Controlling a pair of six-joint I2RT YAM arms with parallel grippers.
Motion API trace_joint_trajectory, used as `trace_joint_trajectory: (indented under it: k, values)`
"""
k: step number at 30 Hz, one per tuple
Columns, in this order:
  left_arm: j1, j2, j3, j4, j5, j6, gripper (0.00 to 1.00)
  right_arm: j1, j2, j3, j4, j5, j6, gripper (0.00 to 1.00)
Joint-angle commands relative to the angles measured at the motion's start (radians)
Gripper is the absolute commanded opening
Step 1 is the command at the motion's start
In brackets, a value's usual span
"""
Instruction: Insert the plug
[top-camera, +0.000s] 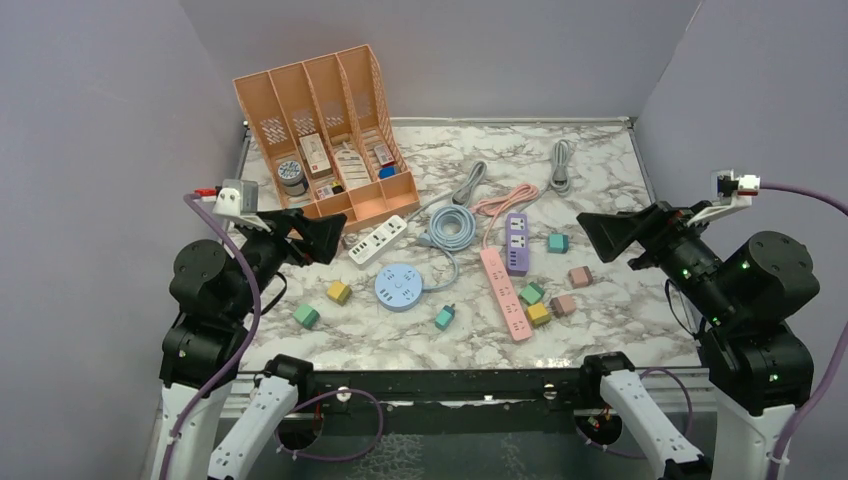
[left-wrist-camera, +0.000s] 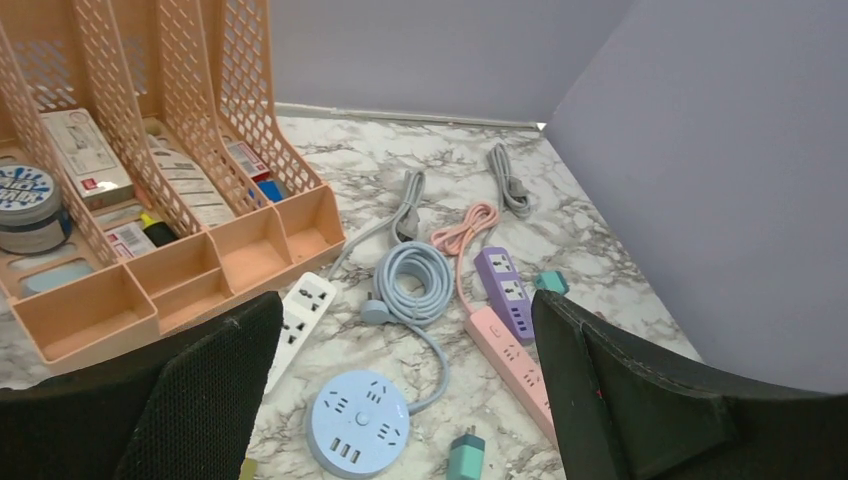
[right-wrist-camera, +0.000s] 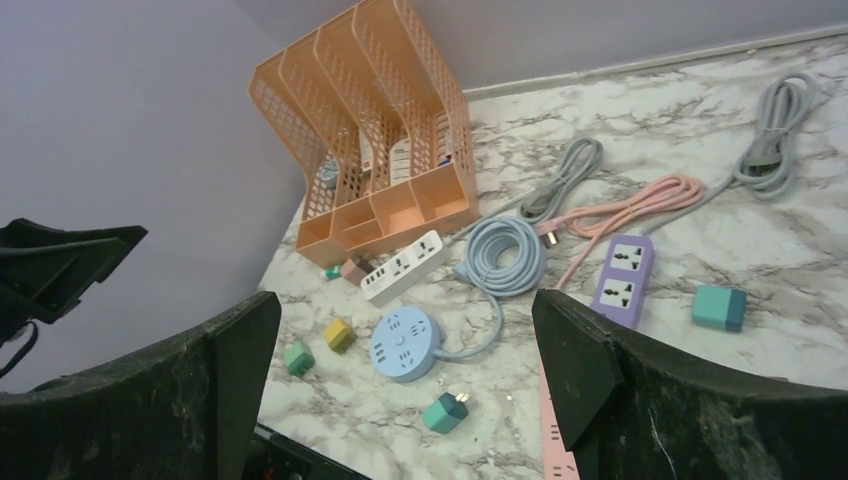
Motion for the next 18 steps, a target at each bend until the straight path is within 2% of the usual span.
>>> trace_joint_trajectory:
  k: [1,9,13,18]
  values:
    - [0.011,0.006,-0.02,0.056,0.109,-0.067,0.98,-0.019,-0.018,-0.042,0.085,-0.129,0.067,0.99]
    - [0.002,0.008,-0.14,0.11,0.189,-0.192,0.99,-0.028,-0.042,-0.171,0.149,-0.189,0.119,0.99]
    - [-0.007,0.031,-0.23,0.146,0.253,-0.199,0.99,-0.029,-0.04,-0.235,0.167,-0.2,0.11,0.99]
    - [-0.051,0.057,-0.306,0.159,0.267,-0.183,0.99,-0.03,-0.028,-0.34,0.183,-0.193,0.111,0.93]
